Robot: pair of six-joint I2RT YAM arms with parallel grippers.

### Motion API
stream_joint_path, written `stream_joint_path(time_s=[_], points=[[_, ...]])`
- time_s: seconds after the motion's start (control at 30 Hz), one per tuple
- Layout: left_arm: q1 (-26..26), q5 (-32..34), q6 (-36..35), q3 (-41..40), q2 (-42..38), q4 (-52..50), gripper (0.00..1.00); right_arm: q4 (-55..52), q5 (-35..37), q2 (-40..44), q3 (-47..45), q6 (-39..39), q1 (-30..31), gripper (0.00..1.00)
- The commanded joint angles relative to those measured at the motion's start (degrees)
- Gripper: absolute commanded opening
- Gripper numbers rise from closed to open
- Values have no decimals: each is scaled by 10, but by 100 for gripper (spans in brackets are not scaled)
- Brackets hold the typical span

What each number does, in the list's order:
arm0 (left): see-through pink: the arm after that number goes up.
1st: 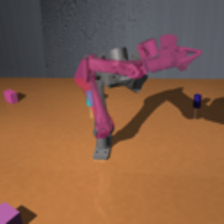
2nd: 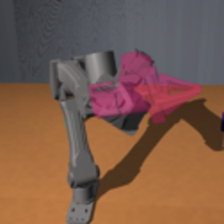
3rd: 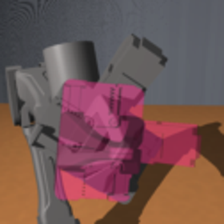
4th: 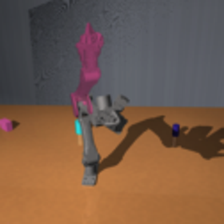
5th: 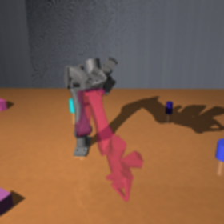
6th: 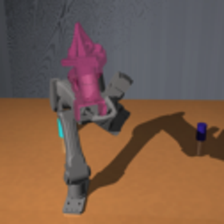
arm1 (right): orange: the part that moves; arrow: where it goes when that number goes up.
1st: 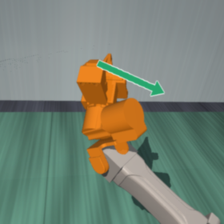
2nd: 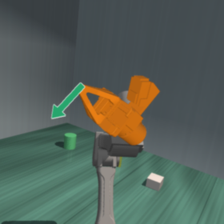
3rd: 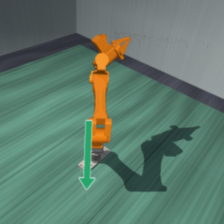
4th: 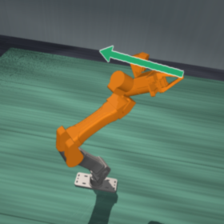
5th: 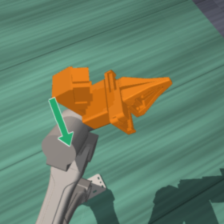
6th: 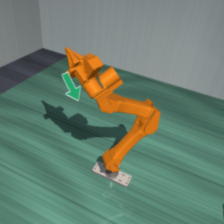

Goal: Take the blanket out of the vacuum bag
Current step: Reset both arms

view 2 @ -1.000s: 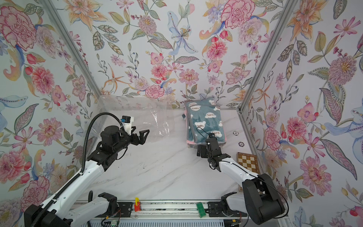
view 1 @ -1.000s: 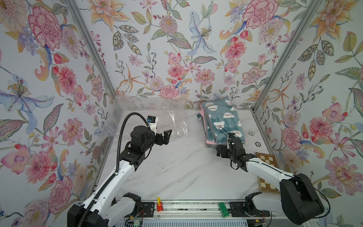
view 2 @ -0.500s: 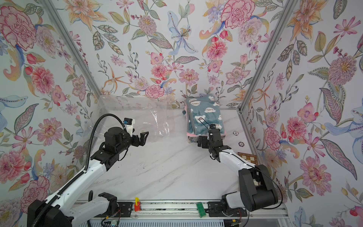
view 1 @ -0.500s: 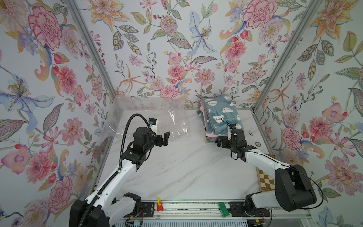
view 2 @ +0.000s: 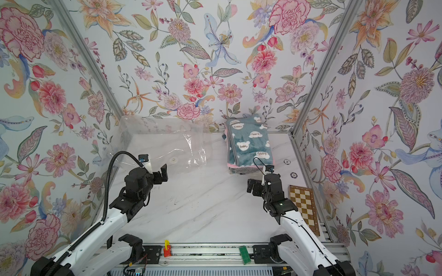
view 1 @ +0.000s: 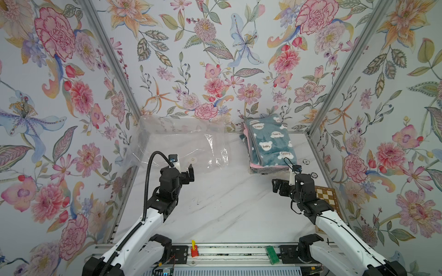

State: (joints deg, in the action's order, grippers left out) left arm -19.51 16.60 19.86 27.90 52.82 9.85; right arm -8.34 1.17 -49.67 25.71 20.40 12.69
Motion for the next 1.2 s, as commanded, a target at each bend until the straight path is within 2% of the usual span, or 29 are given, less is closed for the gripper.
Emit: stream_joint_path(time_s=[0.0,0.1,0.17,0.23,0.3,0.33,0.37,0.43,0.5,0.53,0.6,0.63,0.67,0.7,0.77,0.87,0.9,0.93,0.97,1.0,1.07,1.17], points=[[6,168,-22,-55,19,140,99,24,-15,23,-24,-6,-50,99],[25,217,-64,-98,90,279,99,94,37,39,-46,-60,-104,99],[45,196,-67,-55,136,247,100,214,18,34,-98,-122,-144,99],[56,173,-103,-41,178,292,100,339,14,10,-152,-144,-172,99],[68,152,-145,-64,226,424,100,452,-3,-50,-184,-143,-197,99],[82,142,-130,-42,233,384,100,416,-23,-76,-156,-142,-211,99],[100,113,-118,-14,239,322,99,434,-42,-108,-143,-150,-210,99],[115,64,-160,-24,250,346,99,487,-51,-160,-130,-146,-198,99],[121,50,-189,-112,272,526,100,599,-54,-209,-143,-131,-188,99],[127,36,-187,-163,300,648,99,647,-47,-231,-150,-122,-184,99],[136,10,-194,-247,407,914,99,672,-39,-252,-146,-140,-173,99],[134,6,-196,-246,396,876,99,670,-30,-246,-147,-160,-162,99],[138,-28,-194,-230,347,776,99,698,-11,-247,-158,-186,-147,99],[139,-51,-203,-210,336,732,99,727,-2,-252,-169,-205,-137,99],[138,-78,-225,-190,387,775,99,825,8,-293,-196,-215,-122,99],[139,-67,-211,-188,354,726,99,979,11,-423,-206,-245,-100,99],[139,-67,-214,-191,360,745,99,979,46,-428,-197,-253,-85,99],[139,-67,-216,-196,378,774,100,888,84,-397,-176,-255,-72,99],[139,-63,-216,-197,384,778,99,800,78,-377,-146,-251,-72,99],[139,-62,-212,-196,377,763,100,772,55,-384,-124,-257,-77,99],[139,-59,-214,-195,383,774,100,761,38,-393,-110,-247,-90,99],[139,-57,-214,-195,382,771,99,739,64,-391,-100,-236,-91,99]])
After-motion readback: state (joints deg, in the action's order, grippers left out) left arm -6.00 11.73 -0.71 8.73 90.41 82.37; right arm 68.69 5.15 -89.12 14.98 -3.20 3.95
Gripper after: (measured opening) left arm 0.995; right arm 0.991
